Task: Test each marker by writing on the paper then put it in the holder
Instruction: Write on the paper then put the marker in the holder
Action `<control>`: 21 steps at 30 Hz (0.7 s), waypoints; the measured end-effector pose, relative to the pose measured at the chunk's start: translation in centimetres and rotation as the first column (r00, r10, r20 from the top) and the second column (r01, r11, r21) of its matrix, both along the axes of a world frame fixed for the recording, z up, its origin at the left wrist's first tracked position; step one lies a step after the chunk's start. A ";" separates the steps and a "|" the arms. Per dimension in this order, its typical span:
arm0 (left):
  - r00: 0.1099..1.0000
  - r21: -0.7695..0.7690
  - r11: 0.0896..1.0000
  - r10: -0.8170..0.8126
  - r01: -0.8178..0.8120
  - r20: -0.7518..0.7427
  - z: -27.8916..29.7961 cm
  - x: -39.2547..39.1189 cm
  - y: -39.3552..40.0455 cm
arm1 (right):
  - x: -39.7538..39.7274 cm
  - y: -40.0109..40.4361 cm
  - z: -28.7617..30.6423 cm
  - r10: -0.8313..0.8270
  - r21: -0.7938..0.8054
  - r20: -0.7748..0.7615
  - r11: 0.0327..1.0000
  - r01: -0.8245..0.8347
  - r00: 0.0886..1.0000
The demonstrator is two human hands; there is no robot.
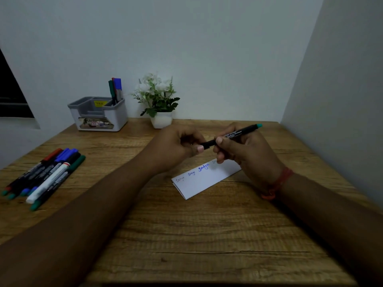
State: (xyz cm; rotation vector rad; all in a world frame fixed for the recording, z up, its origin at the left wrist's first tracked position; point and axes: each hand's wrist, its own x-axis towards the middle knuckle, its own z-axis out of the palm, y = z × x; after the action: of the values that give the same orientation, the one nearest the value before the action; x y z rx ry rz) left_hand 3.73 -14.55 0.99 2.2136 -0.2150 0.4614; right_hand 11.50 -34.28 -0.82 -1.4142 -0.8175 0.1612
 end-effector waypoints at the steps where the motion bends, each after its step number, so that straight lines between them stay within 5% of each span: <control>1: 1.000 -0.014 1.000 0.001 -0.001 -0.009 0.2 -0.1 -0.2 | 0.0 0.0 0.0 0.001 0.001 0.004 1.000 -0.001 1.000; 7: 1.000 -0.059 0.998 -0.002 0.002 0.009 0.1 -0.1 -0.6 | 0.1 0.2 0.2 -0.011 -0.019 -0.006 1.000 0.011 1.000; 12: 0.996 0.223 0.970 0.087 -0.092 0.035 -0.7 0.9 0.5 | 0.2 0.1 0.6 -0.128 0.013 -0.086 0.992 0.129 0.988; 16: 0.963 0.635 0.746 0.271 -0.202 -0.011 -0.1 0.7 2.9 | 0.0 0.5 1.2 -0.101 0.019 -0.185 0.994 0.106 0.978; 21: 0.899 0.771 0.596 0.432 -0.225 -0.071 1.6 0.5 6.0 | -0.9 3.9 2.7 -0.044 -0.164 -0.201 0.986 0.010 0.979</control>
State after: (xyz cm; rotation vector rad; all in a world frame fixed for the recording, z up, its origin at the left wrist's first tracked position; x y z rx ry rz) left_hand 4.21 -8.55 2.61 3.1454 0.2087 0.3000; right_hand 10.57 -30.34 1.89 -1.5318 -0.6256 0.3530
